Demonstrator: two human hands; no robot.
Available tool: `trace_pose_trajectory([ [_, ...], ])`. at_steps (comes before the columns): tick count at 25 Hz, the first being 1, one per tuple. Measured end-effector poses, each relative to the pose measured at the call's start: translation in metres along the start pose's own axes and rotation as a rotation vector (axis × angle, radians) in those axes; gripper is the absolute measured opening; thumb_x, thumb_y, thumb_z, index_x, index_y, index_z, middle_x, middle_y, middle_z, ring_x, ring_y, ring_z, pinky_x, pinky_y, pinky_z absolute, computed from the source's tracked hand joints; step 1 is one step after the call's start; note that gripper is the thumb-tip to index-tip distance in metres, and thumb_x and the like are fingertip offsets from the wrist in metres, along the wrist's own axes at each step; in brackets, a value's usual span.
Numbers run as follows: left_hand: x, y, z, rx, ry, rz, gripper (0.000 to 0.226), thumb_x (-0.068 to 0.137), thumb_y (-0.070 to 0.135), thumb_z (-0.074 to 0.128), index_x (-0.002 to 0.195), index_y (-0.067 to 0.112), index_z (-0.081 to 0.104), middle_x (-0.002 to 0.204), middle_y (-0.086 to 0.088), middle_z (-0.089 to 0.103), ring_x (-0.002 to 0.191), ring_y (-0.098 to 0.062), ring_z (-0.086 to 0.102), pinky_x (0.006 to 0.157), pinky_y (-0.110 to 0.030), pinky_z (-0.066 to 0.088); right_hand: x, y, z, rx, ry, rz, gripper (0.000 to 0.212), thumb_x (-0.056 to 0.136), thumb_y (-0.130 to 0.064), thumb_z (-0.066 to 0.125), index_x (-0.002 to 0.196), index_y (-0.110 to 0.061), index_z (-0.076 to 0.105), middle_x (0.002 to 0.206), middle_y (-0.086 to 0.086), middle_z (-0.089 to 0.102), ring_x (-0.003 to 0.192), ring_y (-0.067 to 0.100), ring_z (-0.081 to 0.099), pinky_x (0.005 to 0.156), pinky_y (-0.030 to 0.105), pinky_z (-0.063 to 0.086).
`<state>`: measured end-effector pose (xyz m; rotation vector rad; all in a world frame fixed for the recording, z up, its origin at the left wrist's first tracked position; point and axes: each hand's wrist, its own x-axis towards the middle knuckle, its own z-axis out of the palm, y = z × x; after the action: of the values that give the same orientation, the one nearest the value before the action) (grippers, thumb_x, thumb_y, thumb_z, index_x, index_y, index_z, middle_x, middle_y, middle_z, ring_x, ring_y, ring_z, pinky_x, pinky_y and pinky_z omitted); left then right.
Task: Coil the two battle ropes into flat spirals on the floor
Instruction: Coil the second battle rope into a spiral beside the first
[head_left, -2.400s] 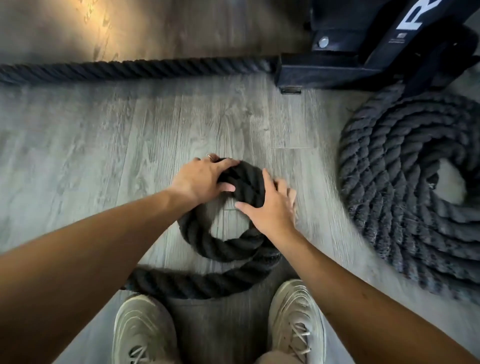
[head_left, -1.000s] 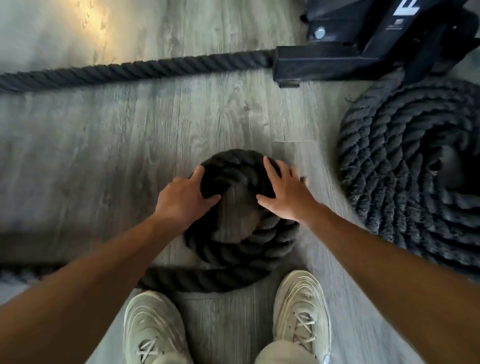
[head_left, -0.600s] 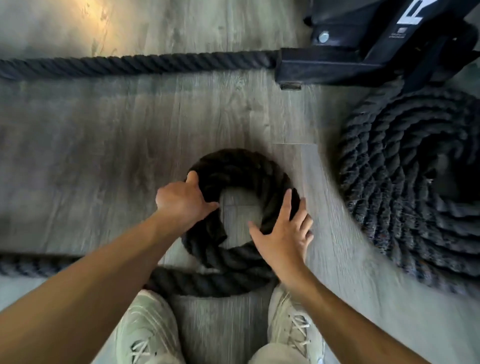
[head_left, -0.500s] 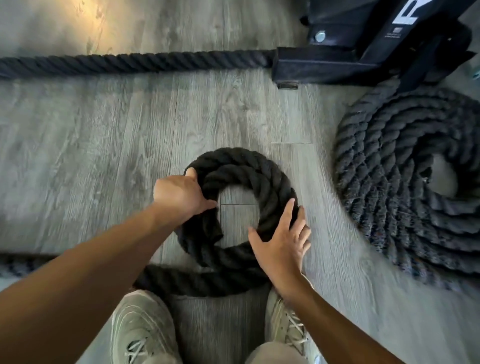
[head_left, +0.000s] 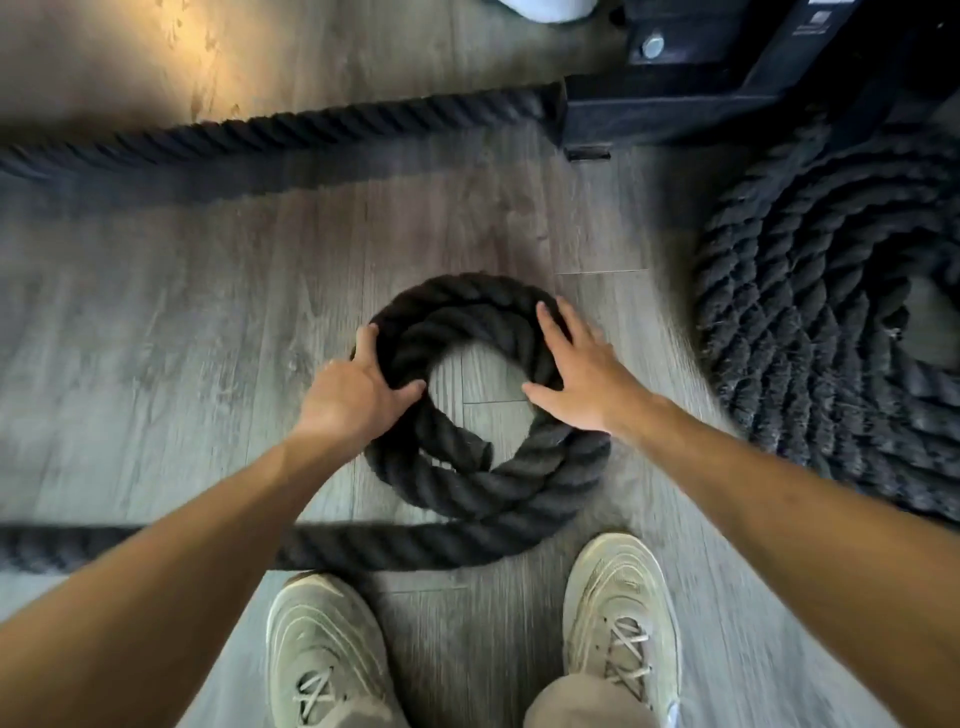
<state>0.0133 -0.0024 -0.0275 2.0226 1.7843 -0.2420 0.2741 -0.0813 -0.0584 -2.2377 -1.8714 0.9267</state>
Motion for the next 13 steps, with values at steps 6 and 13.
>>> trace_pose_trajectory([
  [6, -0.04, 0.001, 0.016, 0.13, -0.007, -0.197, 0.098, 0.076, 0.083, 0.049, 0.139, 0.013, 0.02, 0.079, -0.009, 0.06, 0.088, -0.035, 0.068, 0.06, -0.037, 0.042, 0.014, -0.036, 0.007, -0.035, 0.19, 0.059, 0.085, 0.096, -0.055, 0.055, 0.161, -0.034, 0.004, 0.169, 0.006, -0.005, 0.153, 0.034, 0.0, 0.122, 0.058, 0.011],
  [13, 0.005, 0.008, -0.012, 0.394, -0.163, -0.154, 0.101, 0.057, 0.098, 0.047, 0.114, 0.015, 0.047, 0.076, -0.001, 0.053, 0.081, -0.027, 0.062, 0.063, -0.035, 0.042, -0.087, -0.038, 0.073, 0.279, 0.359, 0.583, 0.107, 0.084, -0.065, 0.062, 0.16, -0.027, -0.001, 0.157, 0.015, 0.019, 0.138, 0.036, 0.019, 0.112, 0.059, 0.022],
])
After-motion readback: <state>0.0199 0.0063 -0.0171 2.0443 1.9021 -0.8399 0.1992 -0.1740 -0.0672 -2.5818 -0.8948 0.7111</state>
